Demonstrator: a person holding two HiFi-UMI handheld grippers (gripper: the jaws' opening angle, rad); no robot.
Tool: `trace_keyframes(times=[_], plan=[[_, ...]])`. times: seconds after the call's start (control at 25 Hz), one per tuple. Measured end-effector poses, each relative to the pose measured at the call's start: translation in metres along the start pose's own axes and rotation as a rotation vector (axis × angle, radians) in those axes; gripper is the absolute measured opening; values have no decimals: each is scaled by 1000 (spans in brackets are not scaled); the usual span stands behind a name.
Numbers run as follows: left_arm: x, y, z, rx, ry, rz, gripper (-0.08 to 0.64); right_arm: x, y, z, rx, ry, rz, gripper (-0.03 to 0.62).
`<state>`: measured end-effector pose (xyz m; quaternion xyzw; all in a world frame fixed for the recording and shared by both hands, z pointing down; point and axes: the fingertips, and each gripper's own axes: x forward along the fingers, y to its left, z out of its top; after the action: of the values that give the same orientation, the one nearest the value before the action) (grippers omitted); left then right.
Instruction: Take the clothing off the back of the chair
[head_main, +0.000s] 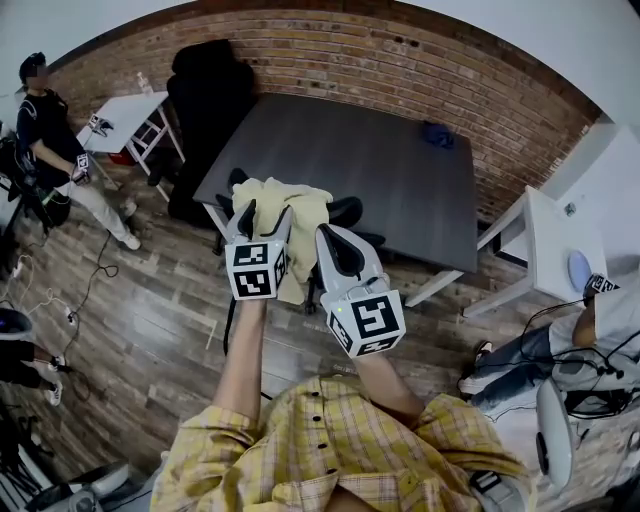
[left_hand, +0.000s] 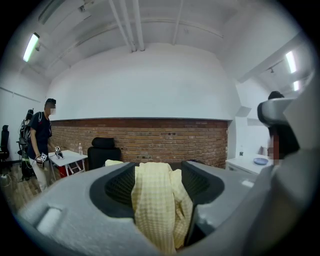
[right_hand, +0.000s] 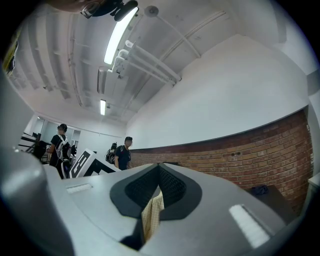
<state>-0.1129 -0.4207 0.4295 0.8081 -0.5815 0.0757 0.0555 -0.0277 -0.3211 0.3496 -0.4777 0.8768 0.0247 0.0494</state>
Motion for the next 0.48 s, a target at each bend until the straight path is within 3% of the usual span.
trace_keyframes(times=[0.48], plan=[[14,0,-15,8,9,4,291,6,-6,-4,-1,1,0,2]])
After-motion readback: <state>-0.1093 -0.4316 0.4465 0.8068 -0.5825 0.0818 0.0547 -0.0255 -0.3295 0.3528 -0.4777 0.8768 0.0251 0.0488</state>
